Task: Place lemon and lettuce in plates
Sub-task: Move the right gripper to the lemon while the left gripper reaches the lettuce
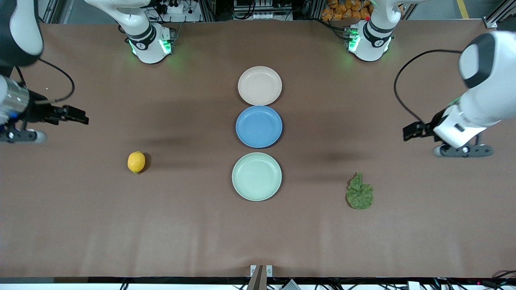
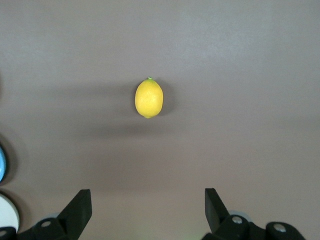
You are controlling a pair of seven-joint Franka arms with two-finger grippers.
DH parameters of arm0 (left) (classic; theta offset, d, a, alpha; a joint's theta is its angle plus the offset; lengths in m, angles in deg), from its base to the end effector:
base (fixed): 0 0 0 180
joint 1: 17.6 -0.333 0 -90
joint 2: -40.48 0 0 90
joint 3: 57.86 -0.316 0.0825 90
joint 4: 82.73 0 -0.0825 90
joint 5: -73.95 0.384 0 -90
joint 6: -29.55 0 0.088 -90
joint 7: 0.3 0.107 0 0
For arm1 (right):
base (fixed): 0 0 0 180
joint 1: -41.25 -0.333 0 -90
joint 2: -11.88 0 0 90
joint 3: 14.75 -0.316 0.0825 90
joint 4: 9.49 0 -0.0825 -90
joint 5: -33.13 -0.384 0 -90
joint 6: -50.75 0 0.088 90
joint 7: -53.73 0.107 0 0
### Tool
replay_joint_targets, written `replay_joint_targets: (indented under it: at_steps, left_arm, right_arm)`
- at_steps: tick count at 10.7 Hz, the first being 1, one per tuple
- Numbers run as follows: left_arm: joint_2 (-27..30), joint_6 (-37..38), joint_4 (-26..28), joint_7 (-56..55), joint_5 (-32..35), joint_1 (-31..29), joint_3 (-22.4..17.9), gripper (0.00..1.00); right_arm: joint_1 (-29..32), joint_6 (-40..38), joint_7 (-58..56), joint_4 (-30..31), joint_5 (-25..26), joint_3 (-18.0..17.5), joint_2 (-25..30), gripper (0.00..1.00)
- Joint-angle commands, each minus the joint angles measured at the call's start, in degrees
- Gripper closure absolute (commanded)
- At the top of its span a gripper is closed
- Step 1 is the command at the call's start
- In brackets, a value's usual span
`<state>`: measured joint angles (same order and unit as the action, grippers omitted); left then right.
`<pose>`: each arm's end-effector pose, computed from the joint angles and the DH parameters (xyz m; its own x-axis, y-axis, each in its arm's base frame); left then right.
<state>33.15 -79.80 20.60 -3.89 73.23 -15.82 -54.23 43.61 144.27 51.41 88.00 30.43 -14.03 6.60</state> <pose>0.5934 -0.0557 0.4688 0.9993 -0.0273 -0.0239 -0.0268 -0.9995 0.0184 0.5731 -0.0258 0.5160 0.9872 -0.0156 -0.1589 -0.0241 -0.9984 -0.0513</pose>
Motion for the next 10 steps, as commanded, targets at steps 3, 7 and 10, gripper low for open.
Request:
replay_joint_targets:
  at_steps: [3, 7, 10]
  left_arm:
    - [-6.8, -14.0, 5.4, -2.4, 1.5, 0.4, 1.5, 0.00]
    - [-11.6, -19.0, 4.4, -2.5, 1.2, 1.3, 1.6, 0.00]
    - [-14.4, -19.6, 2.4, -2.5, 1.4, 1.4, 1.6, 0.00]
  right_arm:
    - [0.5, 7.2, 0.6, 4.3, -1.0, -0.4, -3.9, 0.00]
    - [0.4, 13.9, 1.8, 11.5, -2.6, -0.5, -4.6, 0.00]
    - [-1.4, 19.3, 7.1, 14.0, -2.9, -0.5, -7.6, 0.00]
